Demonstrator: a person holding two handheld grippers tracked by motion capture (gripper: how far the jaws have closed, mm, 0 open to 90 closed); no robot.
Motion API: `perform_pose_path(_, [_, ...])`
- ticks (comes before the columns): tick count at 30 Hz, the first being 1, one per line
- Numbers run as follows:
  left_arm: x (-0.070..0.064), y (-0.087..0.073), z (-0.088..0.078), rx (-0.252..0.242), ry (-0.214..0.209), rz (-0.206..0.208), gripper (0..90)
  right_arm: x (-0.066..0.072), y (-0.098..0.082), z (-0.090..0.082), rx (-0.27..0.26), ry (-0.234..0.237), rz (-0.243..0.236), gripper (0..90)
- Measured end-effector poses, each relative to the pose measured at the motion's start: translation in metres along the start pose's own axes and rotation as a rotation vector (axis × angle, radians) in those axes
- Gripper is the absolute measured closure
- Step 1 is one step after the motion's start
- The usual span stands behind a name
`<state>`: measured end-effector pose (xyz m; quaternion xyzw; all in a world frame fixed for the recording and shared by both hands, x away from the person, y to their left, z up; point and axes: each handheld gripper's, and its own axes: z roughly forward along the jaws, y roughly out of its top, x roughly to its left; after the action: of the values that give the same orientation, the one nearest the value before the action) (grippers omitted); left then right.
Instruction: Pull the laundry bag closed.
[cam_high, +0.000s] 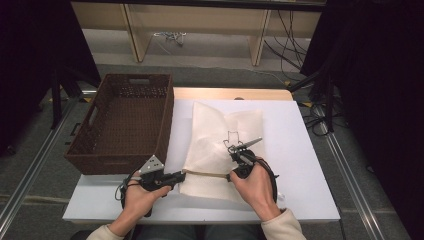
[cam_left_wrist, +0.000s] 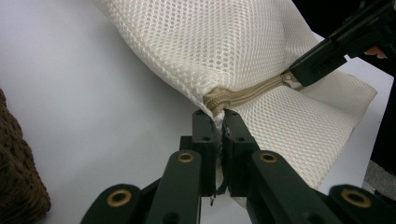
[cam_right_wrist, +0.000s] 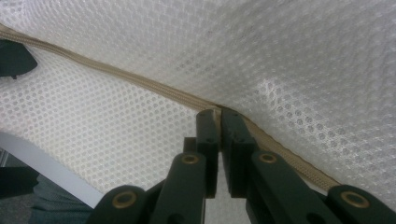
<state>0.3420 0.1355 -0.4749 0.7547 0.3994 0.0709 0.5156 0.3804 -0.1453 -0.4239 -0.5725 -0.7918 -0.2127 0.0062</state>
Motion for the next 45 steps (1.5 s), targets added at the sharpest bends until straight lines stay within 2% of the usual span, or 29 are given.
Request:
perform_pose_path(4, [0.0002, 0.0004, -0.0006, 0.0, 0.002, 0.013, 85.0, 0.0011, -0.0006, -0.0008, 0.0, 0.0, 0.005, 87.7])
perform_pose_path(5, [-0.0001, 0.0003, -0.0005, 0.001, 0.003, 0.006, 85.0, -0.0009, -0.0004, 0.0, -0.007, 0.005, -0.019, 87.6])
perform_pose_path(8, [0.0003, 0.0005, -0.0007, 0.0, 0.002, 0.013, 85.0, -0.0008, -0.0007, -0.0007, 0.0, 0.0, -0.003, 87.7])
perform_pose_path(9, [0.0002, 0.0002, -0.0006, -0.001, 0.002, 0.004, 85.0, 0.0009, -0.0009, -0.0014, 0.006, -0.006, 0.017, 87.6])
perform_pose_path(10, [0.0004, 0.0001, -0.0004, -0.002, 0.001, 0.002, 85.0, -0.0001, -0.0009, -0.0012, -0.003, 0.002, 0.008, 87.6])
perform_pose_path(11, [0.0, 0.0001, -0.0004, -0.002, 0.0, 0.002, 85.0, -0.0033, -0.0006, -0.0006, -0.01, 0.007, -0.022, 87.7])
perform_pose_path(12, [0.0003, 0.0006, -0.0006, 0.001, 0.001, 0.015, 85.0, -0.0036, -0.0006, -0.0007, -0.011, 0.006, -0.023, 87.7])
perform_pose_path(14, [0.0001, 0.0, -0.0002, -0.002, 0.002, 0.003, 85.0, -0.0007, -0.001, -0.0008, 0.0, 0.006, 0.006, 87.7])
perform_pose_path(15, [0.0003, -0.0001, -0.0001, -0.002, -0.001, 0.002, 85.0, -0.0038, -0.0008, 0.0, -0.012, 0.004, -0.031, 87.6])
perform_pose_path(16, [0.0, 0.0, -0.0002, 0.0, 0.001, 0.001, 85.0, -0.0045, -0.0005, 0.0003, -0.015, 0.006, -0.044, 87.7])
perform_pose_path(20, [0.0003, 0.0003, -0.0007, -0.002, 0.003, 0.007, 85.0, -0.003, -0.001, -0.0006, -0.006, 0.002, -0.016, 87.6])
perform_pose_path(21, [0.0004, 0.0001, -0.0006, -0.001, 0.005, 0.001, 85.0, -0.0017, -0.0013, -0.0013, -0.001, -0.002, 0.011, 87.7])
perform_pose_path(22, [0.0003, 0.0, -0.0005, -0.002, 0.004, 0.003, 85.0, -0.0045, -0.0011, -0.0011, -0.005, -0.001, -0.008, 87.7])
perform_pose_path(24, [0.0008, 0.0001, -0.0002, -0.003, -0.002, 0.01, 85.0, -0.0049, -0.0014, -0.0013, -0.009, -0.005, -0.007, 87.7])
perform_pose_path(25, [0.0006, -0.0001, -0.0002, -0.002, 0.001, 0.001, 85.0, -0.0052, -0.0015, -0.0013, -0.009, -0.002, -0.008, 87.6])
perform_pose_path(27, [0.0004, 0.0, -0.0003, -0.003, 0.002, 0.002, 85.0, -0.0028, -0.0019, -0.0025, 0.003, -0.009, 0.024, 87.7])
perform_pose_path(28, [0.0006, 0.0002, -0.0006, -0.002, 0.001, 0.011, 85.0, -0.0027, -0.0018, -0.0025, 0.003, -0.009, 0.025, 87.7])
perform_pose_path(32, [0.0003, -0.0002, -0.0002, -0.003, -0.001, 0.0, 85.0, -0.003, -0.0021, -0.003, 0.0, -0.001, 0.024, 87.6])
perform_pose_path(33, [0.0009, 0.0, -0.0001, -0.004, -0.005, 0.012, 85.0, -0.0032, -0.0022, -0.0029, -0.002, 0.0, 0.024, 87.7])
perform_pose_path(35, [0.0003, -0.0003, -0.0002, -0.003, 0.002, 0.001, 85.0, -0.0033, -0.0024, -0.0029, -0.001, -0.009, 0.02, 87.6])
perform_pose_path(37, [0.0003, -0.0004, -0.0001, -0.003, 0.0, 0.006, 85.0, -0.0077, -0.0021, -0.0018, -0.012, -0.001, -0.015, 87.6])
perform_pose_path(40, [-0.0003, -0.0005, 0.0, -0.003, 0.003, -0.006, 85.0, -0.0049, -0.0025, -0.0029, 0.001, -0.008, 0.019, 87.6])
perform_pose_path(42, [-0.0005, -0.0006, 0.0001, -0.003, 0.002, -0.002, 85.0, -0.0075, -0.0022, -0.0017, -0.015, -0.002, -0.024, 87.6])
perform_pose_path(43, [-0.0007, -0.0007, 0.0, -0.002, 0.004, -0.004, 85.0, -0.0056, -0.0025, -0.0023, -0.002, -0.011, 0.006, 87.7])
perform_pose_path(45, [-0.0011, -0.0007, -0.0001, -0.004, 0.006, -0.005, 85.0, -0.0047, -0.0028, -0.0027, -0.001, -0.012, 0.019, 87.6])
